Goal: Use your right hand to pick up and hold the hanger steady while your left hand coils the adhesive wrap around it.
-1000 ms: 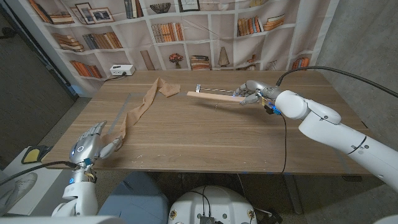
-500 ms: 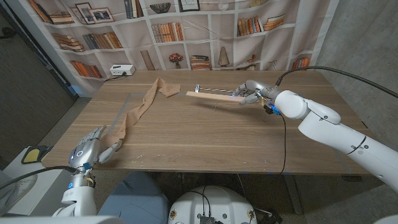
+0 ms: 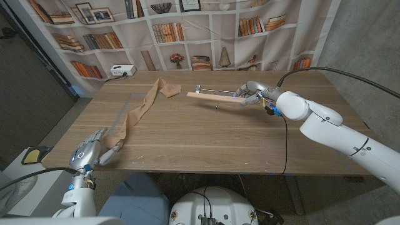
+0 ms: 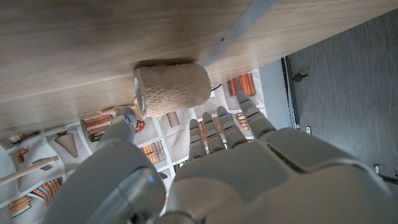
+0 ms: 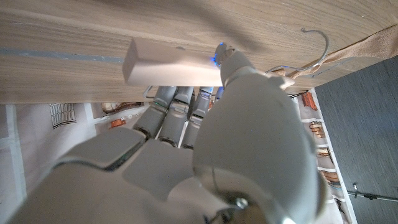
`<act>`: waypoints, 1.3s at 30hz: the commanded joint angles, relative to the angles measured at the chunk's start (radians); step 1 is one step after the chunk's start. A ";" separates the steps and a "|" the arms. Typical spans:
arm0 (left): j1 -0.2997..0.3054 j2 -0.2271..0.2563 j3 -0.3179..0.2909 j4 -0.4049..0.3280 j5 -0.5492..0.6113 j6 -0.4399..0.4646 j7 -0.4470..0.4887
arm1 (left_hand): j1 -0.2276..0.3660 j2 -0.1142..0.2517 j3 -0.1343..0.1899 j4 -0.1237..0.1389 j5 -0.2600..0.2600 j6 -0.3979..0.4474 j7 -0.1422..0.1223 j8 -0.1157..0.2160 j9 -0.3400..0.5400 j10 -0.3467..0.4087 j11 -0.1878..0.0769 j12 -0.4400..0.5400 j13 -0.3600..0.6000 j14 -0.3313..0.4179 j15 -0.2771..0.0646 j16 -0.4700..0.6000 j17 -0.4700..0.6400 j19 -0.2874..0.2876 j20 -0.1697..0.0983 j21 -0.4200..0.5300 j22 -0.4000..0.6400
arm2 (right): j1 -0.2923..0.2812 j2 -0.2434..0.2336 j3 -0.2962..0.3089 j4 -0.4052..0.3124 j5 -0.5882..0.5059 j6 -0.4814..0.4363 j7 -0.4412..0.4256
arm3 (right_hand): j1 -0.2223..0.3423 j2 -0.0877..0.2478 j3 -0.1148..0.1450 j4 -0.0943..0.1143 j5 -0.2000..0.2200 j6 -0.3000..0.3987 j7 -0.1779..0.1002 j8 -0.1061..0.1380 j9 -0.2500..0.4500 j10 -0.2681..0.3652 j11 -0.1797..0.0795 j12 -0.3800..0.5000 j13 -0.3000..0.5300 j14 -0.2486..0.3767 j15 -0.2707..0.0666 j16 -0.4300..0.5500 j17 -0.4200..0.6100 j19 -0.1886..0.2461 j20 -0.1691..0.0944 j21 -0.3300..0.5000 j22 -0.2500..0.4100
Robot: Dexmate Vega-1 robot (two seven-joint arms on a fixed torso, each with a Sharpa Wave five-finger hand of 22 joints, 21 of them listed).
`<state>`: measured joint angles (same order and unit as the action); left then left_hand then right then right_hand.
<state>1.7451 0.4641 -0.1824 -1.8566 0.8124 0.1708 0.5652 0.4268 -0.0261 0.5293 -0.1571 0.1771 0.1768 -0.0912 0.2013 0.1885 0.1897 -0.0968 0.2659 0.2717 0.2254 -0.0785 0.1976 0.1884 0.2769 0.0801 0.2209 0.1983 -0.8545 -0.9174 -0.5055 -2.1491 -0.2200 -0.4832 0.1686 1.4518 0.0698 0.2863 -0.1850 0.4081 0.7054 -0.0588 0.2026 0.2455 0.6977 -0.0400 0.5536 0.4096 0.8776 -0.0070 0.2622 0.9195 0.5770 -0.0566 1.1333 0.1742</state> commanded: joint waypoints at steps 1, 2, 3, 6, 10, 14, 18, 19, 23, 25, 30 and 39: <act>-0.005 0.006 0.009 0.012 -0.011 -0.008 0.007 | 0.013 -0.002 0.000 0.000 0.005 0.005 0.002 -0.002 0.002 0.003 -0.004 0.005 0.006 0.008 0.012 0.002 0.004 0.018 0.001 0.006 0.002 | -0.005 -0.006 0.003 -0.009 -0.002 -0.002 -0.004 | 0.014 0.024 0.065 0.021 0.008 0.005 0.005 0.000 0.002 0.074 -0.062 0.019 0.101 0.118 -0.227 0.005 0.005 -0.003 -0.090 0.006 0.002; -0.006 0.005 0.010 0.011 -0.010 -0.005 0.006 | 0.013 -0.003 0.000 0.000 0.005 0.005 0.002 -0.002 0.002 0.004 0.000 0.006 0.006 0.008 0.014 0.002 0.003 0.020 0.002 0.007 0.002 | -0.006 -0.007 0.003 -0.010 -0.002 -0.001 -0.005 | 0.013 0.024 0.065 0.021 0.008 0.005 0.005 0.000 0.002 0.075 -0.063 0.019 0.101 0.118 -0.227 0.005 0.005 -0.003 -0.090 0.006 0.002; -0.007 0.008 0.012 0.014 -0.012 -0.009 0.007 | 0.014 -0.003 0.000 0.000 0.005 0.006 0.002 -0.002 0.003 0.004 0.000 0.005 0.006 0.008 0.015 0.002 0.003 0.021 0.003 0.008 0.002 | -0.007 -0.008 0.004 -0.011 -0.002 0.000 -0.005 | 0.014 0.024 0.065 0.021 0.008 0.005 0.005 0.000 0.002 0.073 -0.065 0.018 0.101 0.118 -0.227 0.005 0.006 -0.004 -0.090 0.007 0.002; -0.009 0.009 0.015 0.015 -0.012 -0.009 0.008 | 0.016 -0.003 0.000 0.000 0.006 0.004 0.003 -0.003 0.003 0.004 -0.003 0.005 0.006 0.015 0.029 0.004 0.003 0.035 0.002 0.013 0.002 | -0.010 -0.009 0.006 -0.014 -0.001 -0.003 -0.006 | 0.013 0.024 0.065 0.021 0.008 0.005 0.004 0.000 0.002 0.074 -0.065 0.018 0.101 0.118 -0.227 0.005 0.006 -0.005 -0.090 0.008 0.002; -0.011 0.008 0.020 0.016 -0.010 -0.006 0.013 | 0.018 -0.001 -0.001 0.001 0.006 0.007 0.004 -0.002 0.003 0.006 -0.017 0.006 0.007 0.030 0.069 0.008 0.003 0.047 0.004 0.018 0.002 | -0.013 -0.011 0.008 -0.016 0.001 -0.004 -0.007 | 0.013 0.024 0.066 0.021 0.008 0.005 0.006 0.000 0.002 0.075 -0.063 0.017 0.101 0.118 -0.227 0.004 0.006 -0.006 -0.090 0.010 0.002; -0.013 0.011 0.024 0.020 -0.010 -0.009 0.016 | 0.024 -0.003 0.000 -0.001 0.006 0.022 -0.005 0.003 0.002 0.027 -0.032 0.012 0.007 0.046 0.090 0.011 0.002 0.067 0.010 0.025 0.002 | -0.015 -0.011 0.008 -0.018 0.001 -0.004 -0.010 | 0.013 0.023 0.065 0.021 0.008 0.005 0.005 0.000 0.002 0.075 -0.064 0.017 0.101 0.119 -0.228 0.004 0.006 -0.007 -0.090 0.011 0.002; -0.017 0.010 0.027 0.020 -0.008 -0.004 0.017 | 0.028 -0.005 -0.001 -0.002 0.006 0.026 -0.003 0.004 0.002 0.034 -0.028 0.014 0.007 0.062 0.101 0.014 0.000 0.088 0.024 0.034 0.003 | -0.015 -0.011 0.008 -0.019 0.001 -0.009 -0.009 | 0.013 0.023 0.065 0.021 0.007 0.005 0.004 0.000 0.002 0.075 -0.063 0.016 0.101 0.119 -0.227 0.002 0.006 -0.009 -0.089 0.013 0.002; -0.019 0.010 0.028 0.021 -0.009 -0.003 0.017 | 0.028 -0.005 -0.001 -0.002 0.006 0.027 -0.003 0.004 0.002 0.034 -0.028 0.014 0.006 0.064 0.102 0.014 0.000 0.089 0.024 0.034 0.003 | -0.015 -0.012 0.008 -0.018 0.002 -0.008 -0.009 | 0.013 0.024 0.065 0.021 0.007 0.005 0.004 0.000 0.002 0.076 -0.063 0.016 0.101 0.119 -0.227 0.002 0.006 -0.009 -0.089 0.014 0.002; -0.024 0.010 0.029 0.021 -0.013 -0.002 0.016 | 0.030 -0.007 -0.001 -0.002 0.006 0.028 -0.003 0.004 0.002 0.034 -0.028 0.013 0.006 0.068 0.120 0.014 0.000 0.100 0.039 0.038 0.003 | -0.010 -0.010 0.006 -0.013 0.002 -0.005 -0.006 | 0.012 0.024 0.065 0.022 0.007 0.005 0.004 0.000 0.002 0.075 -0.064 0.014 0.101 0.121 -0.227 0.003 0.006 -0.010 -0.089 0.015 0.002; -0.026 0.012 0.031 0.021 -0.013 0.000 0.014 | 0.031 -0.007 -0.001 -0.002 0.006 0.029 -0.001 0.004 0.002 0.035 -0.027 0.013 0.006 0.065 0.126 0.011 -0.001 0.103 0.044 0.039 0.003 | -0.007 -0.008 0.004 -0.009 0.002 -0.002 -0.005 | 0.012 0.024 0.066 0.021 0.007 0.005 0.005 0.000 0.002 0.075 -0.064 0.014 0.101 0.121 -0.227 0.002 0.006 -0.011 -0.089 0.016 0.002; -0.031 0.014 0.035 0.024 -0.019 -0.002 0.007 | 0.034 -0.009 -0.001 -0.002 0.006 0.028 0.001 0.002 0.002 0.032 -0.016 0.010 0.006 0.073 0.136 0.011 -0.002 0.114 0.053 0.043 0.003 | 0.001 -0.005 0.000 -0.002 0.001 0.001 0.000 | 0.013 0.023 0.066 0.021 0.007 0.006 0.004 0.000 0.002 0.075 -0.063 0.013 0.100 0.121 -0.228 0.001 0.006 -0.013 -0.089 0.019 0.002; -0.047 0.018 0.045 0.031 -0.030 0.005 -0.011 | 0.040 -0.011 -0.002 -0.001 0.005 0.023 0.003 -0.002 0.003 0.026 -0.015 0.005 0.007 0.100 0.148 0.012 -0.004 0.166 0.119 0.060 0.002 | 0.013 -0.001 -0.006 0.006 -0.002 -0.005 0.010 | 0.012 0.022 0.066 0.021 0.006 0.006 0.003 0.000 0.002 0.076 -0.063 0.012 0.102 0.121 -0.228 0.000 0.007 -0.016 -0.089 0.024 0.002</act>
<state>1.7141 0.4773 -0.1483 -1.8319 0.7929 0.1696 0.5724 0.4570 -0.0380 0.5295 -0.1572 0.1771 0.1983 -0.0946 0.2014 0.1884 0.2196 -0.1158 0.2739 0.2765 0.3116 0.0674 0.2052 0.1860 0.4385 0.1849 0.2710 0.1981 -0.8556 -0.9239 -0.5031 -2.1545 -0.2192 -0.4879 0.1664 1.4495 0.0721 0.2890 -0.1876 0.4092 0.7054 -0.0588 0.2027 0.2456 0.6993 -0.0385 0.5536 0.4096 0.8798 -0.0049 0.2584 0.9238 0.5651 -0.0517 1.1504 0.1746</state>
